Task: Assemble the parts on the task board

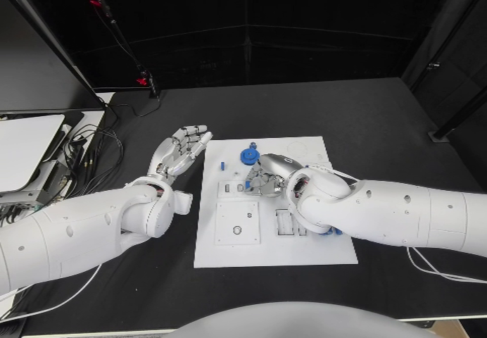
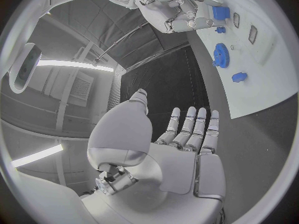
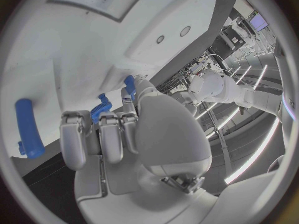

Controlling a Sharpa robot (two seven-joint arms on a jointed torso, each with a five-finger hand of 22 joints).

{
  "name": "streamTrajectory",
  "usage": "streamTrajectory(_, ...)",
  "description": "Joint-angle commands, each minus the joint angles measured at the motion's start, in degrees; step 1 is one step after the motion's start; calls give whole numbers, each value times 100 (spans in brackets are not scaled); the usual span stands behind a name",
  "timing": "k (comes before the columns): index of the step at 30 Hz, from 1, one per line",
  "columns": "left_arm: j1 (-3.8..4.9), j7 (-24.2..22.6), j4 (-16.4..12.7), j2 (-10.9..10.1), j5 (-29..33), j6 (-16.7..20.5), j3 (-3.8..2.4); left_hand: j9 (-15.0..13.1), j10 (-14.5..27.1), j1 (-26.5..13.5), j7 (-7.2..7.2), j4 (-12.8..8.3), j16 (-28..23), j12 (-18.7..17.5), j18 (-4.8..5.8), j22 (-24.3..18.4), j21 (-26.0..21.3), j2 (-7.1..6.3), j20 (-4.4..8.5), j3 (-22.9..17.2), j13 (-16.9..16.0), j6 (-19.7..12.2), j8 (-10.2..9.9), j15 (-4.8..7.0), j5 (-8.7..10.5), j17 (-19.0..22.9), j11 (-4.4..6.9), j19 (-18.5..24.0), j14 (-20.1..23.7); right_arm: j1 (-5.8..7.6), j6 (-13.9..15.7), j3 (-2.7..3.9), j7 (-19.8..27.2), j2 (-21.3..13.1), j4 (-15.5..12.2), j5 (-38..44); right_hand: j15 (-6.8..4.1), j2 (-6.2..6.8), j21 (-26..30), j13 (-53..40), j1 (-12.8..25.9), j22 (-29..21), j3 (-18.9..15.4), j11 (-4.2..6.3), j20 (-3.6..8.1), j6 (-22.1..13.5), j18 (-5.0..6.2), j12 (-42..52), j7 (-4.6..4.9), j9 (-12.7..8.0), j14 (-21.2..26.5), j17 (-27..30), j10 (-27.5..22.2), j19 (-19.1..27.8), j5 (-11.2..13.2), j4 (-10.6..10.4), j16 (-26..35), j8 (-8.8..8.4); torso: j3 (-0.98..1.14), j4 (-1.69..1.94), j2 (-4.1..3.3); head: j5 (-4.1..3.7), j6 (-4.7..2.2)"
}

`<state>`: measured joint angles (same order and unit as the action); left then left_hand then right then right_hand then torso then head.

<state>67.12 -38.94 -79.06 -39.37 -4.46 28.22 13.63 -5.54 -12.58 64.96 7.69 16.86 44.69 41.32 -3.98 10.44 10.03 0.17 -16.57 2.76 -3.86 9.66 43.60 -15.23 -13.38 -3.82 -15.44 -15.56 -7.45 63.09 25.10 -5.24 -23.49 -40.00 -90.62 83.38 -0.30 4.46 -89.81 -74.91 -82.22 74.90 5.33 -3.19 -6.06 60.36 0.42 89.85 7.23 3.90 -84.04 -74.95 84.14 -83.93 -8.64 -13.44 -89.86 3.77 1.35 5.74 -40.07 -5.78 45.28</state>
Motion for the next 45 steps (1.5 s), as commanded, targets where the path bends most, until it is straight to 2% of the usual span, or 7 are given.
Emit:
streamTrajectory(1, 6, -1370, -4, -2, -30, -32, -4, 5, 41, 1, 948, -7, 28, 32, -94, 6, 26, 42, -1, 26, 9, -14, 35, -31, -38, 7, -6, 52, 8, 6, -12, 2, -6, -5, -8, 25, 56, 90, -19, -1509, 18, 1510, -32, -54, -22, -68, -42, 15, 22, -10, -596, -1505, 586, -607, 34, -29, -14, -21, 0, 2, 1, -8, -5)
streamTrajectory(20, -6, -1372, 8, 2, -30, -48, -4, 10, 42, 8, 948, -8, 30, 36, -93, 7, 28, 45, -1, 31, 9, -15, 38, -32, -40, 7, -6, 55, 9, -12, 190, 2, 97, -20, -17, 68, 126, 644, -19, -1509, 378, 1510, -411, -160, -113, -485, -42, 15, 139, -20, -596, -1505, 586, -607, 407, -351, -14, -23, 2, 8, 1, -24, -23)
streamTrajectory(28, -4, -1315, -41, -55, -31, -83, -4, 31, 54, 40, 949, -7, 37, 43, -93, 71, 108, -13, -13, 67, 11, -20, 45, -34, -48, 8, -7, -44, 17, -25, 887, 5, 616, -295, -252, 33, 192, 888, -19, -1509, 956, 1510, -1125, -246, -163, -806, -42, 15, 252, -21, -596, -1505, 586, -607, 501, -368, -14, -20, 12, -1, 10, 21, -13)
streamTrajectory(32, 5, -1157, -101, -140, -159, -57, -5, 91, -138, 67, 943, 0, 203, 176, -118, 490, 659, -45, -8, 121, -3, 2, 80, 7, -54, -21, 17, -830, -226, -18, 1423, 11, 1155, -608, -499, -203, 261, 906, -19, -1509, 1148, 1510, -1172, -272, -217, -816, -42, 15, 284, -9, -596, -1505, 586, -607, 464, -372, -14, 1, 5, 1, 23, 28, -9)
streamTrajectory(40, 207, -162, -309, -375, -1224, -140, -4, 178, -1844, -19, 847, -8, 1045, 1006, -494, 891, 1531, -11, 39, 352, -317, 293, 154, 386, -59, -354, 250, -1952, -1884, 304, 1769, 15, 2666, -1217, -776, -3084, 238, 610, 0, -1509, 1442, 1501, -1053, -212, -237, -840, -36, 15, 213, 16, -596, -1505, 586, -591, 262, -360, -14, 54, 22, -15, 53, 107, 0)
streamTrajectory(42, 324, 336, -369, -434, -1583, -316, -4, 187, -2450, 29, 738, -10, 1342, 1276, -639, 1063, 1900, -29, 85, 397, -542, 396, 95, 576, -101, -558, 393, -2411, -2576, 376, 1544, 15, 3158, -1316, -728, -4103, 244, 81, 86, -1509, 1244, 1463, -948, -234, -241, -788, -8, 15, 229, 29, -596, -1505, 586, -514, 154, -330, -14, 117, 27, -18, 74, 113, 19)
streamTrajectory(45, 518, 1248, -446, -481, -2056, -733, -4, 180, -3467, 35, 522, -2, 1835, 1762, -655, 1402, 2546, -56, 355, 433, -957, 700, 39, 876, -176, -911, 649, -3111, -3591, 448, 1012, 14, 3867, -1484, -598, -5545, 243, -205, 286, -1388, 1050, 1376, -939, -231, -237, -781, 56, -110, 246, 32, -596, -1505, 429, -338, 6, -300, -14, 168, 36, -17, 107, 128, 53)
